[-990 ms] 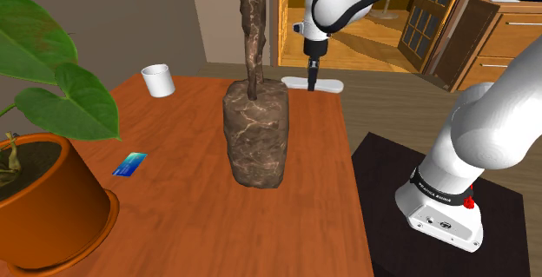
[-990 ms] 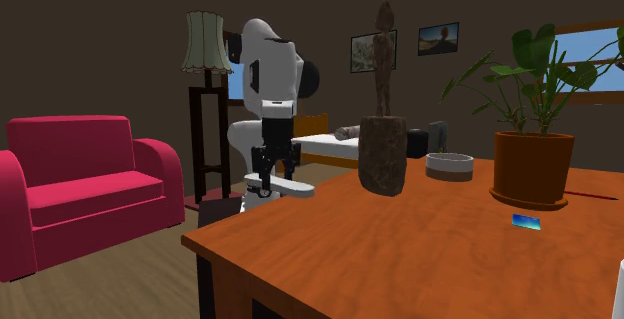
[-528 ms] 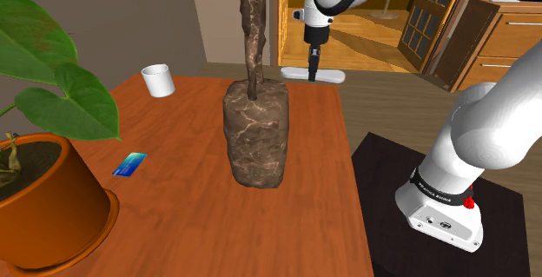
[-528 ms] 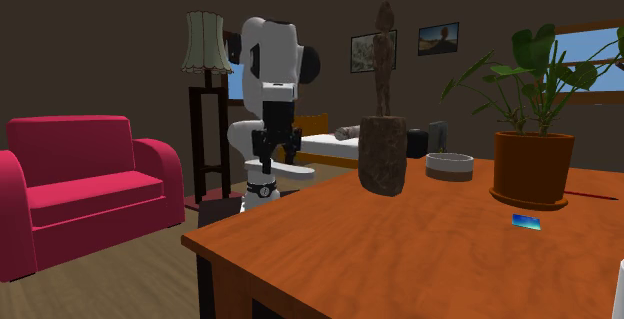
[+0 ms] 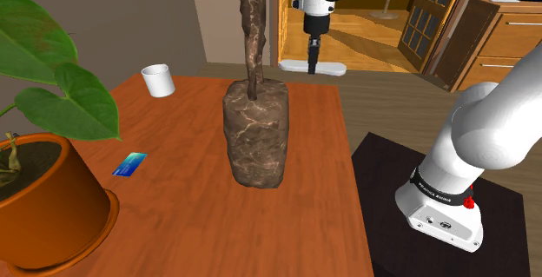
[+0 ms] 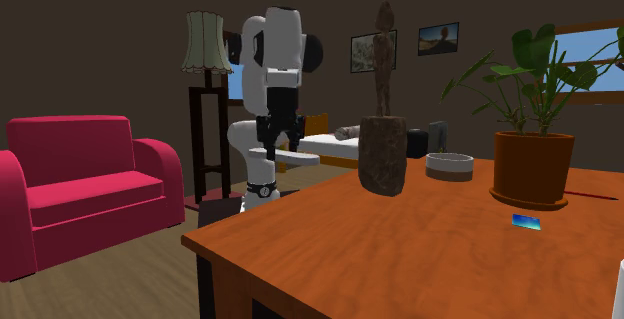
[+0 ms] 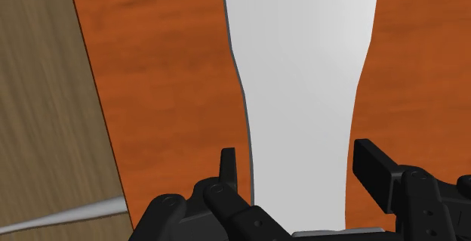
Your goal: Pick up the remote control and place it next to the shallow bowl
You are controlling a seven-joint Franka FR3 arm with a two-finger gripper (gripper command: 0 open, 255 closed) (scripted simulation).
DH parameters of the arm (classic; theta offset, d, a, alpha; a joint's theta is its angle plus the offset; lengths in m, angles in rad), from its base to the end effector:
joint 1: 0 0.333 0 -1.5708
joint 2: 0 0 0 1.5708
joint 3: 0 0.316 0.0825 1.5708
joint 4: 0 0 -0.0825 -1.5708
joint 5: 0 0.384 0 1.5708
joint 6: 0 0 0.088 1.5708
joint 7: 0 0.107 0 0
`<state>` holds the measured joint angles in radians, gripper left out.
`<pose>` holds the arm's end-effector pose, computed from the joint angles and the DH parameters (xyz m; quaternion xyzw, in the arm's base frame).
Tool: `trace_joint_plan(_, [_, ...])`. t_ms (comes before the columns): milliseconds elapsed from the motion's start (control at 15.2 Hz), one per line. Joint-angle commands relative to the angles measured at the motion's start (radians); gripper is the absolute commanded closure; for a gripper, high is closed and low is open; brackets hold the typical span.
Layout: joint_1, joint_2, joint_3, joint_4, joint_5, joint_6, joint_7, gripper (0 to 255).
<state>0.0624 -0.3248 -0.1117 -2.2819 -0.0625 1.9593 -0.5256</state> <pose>0.4519 -0.0291 0.4828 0.9681 0.2502 -0.0028 0.0108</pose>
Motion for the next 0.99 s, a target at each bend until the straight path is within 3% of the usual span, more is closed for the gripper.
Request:
trace_joint_plan(0, [0.021,-0.006,0.034,-0.004,0.011,-0.004,0.050,255])
trace_joint_plan(924, [0.165,0.074,0.266,0.080,0.081,-0.013,0.390,255])
